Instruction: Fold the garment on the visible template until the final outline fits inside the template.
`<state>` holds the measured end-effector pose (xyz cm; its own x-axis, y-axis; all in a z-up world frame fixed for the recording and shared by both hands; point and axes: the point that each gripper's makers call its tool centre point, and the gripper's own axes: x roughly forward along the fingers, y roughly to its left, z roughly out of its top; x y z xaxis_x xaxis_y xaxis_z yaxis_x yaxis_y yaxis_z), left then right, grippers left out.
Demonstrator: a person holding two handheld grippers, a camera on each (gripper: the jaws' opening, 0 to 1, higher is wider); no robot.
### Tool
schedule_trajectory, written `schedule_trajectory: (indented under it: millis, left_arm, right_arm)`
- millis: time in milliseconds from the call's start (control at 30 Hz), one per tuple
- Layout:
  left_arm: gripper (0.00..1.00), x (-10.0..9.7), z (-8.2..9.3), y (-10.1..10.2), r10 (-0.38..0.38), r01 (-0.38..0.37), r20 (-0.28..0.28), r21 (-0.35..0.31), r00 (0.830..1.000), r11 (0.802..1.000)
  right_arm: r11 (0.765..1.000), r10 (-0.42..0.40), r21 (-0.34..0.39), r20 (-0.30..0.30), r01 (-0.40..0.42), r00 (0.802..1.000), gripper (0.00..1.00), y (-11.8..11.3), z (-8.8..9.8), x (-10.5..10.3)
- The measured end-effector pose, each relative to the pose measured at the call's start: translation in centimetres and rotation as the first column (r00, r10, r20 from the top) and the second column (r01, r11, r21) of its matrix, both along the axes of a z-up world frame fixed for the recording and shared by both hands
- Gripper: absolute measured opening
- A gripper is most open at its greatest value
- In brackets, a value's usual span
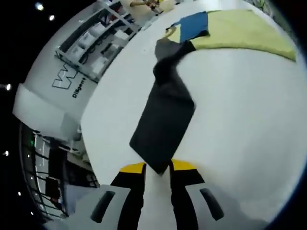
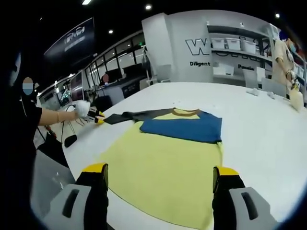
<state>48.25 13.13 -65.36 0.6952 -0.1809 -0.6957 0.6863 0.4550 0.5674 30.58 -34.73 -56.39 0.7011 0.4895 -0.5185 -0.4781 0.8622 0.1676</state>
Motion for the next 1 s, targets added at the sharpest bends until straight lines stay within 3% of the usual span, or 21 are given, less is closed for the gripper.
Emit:
schedule_trajectory:
  millis: [100,233,467,700,900,1000]
  left_arm:
    - [0.22,0.2,-0.1,0.3,0.057,-0.064,-0.064,-0.107,0.996,0.992]
    - [0.23,0.2,-0.3,0.5,0.062,-0.081,-0.119,-0.160,0.991,0.984]
    - [0.18,-0.2,-0.7,-0.3,-0.048,0.032,-0.180,-0.090,0.983,0.995]
    - [0.16,0.3,-0.8,-0.3,-0.012,-0.019,-0.222,-0.138,0.975,0.990]
    - [0.05,-0.5,-1.2,-1.0,-0.023,-0.032,-0.304,-0.175,0.953,0.984]
    - [0.05,-0.3,-1.2,-0.9,-0.009,-0.051,-0.316,-0.181,0.949,0.982]
  right_arm:
    - [1.000,0.005,-0.002,-0.008,-0.005,1.000,0.88,0.0,-0.1,-0.1]
    - [1.000,0.000,-0.004,-0.003,0.000,1.000,0.88,-0.3,0.1,0.1]
    - [1.000,0.000,-0.010,-0.010,0.000,1.000,0.87,-0.5,0.1,0.1]
    - [1.000,0.012,-0.013,-0.021,-0.012,1.000,0.87,-0.3,-0.2,0.0]
    - [1.000,0.006,-0.009,-0.020,-0.006,1.000,0.87,-0.5,0.0,0.1]
    - [1.000,0.011,-0.010,-0.024,-0.011,1.000,0.86,-0.4,-0.1,0.1]
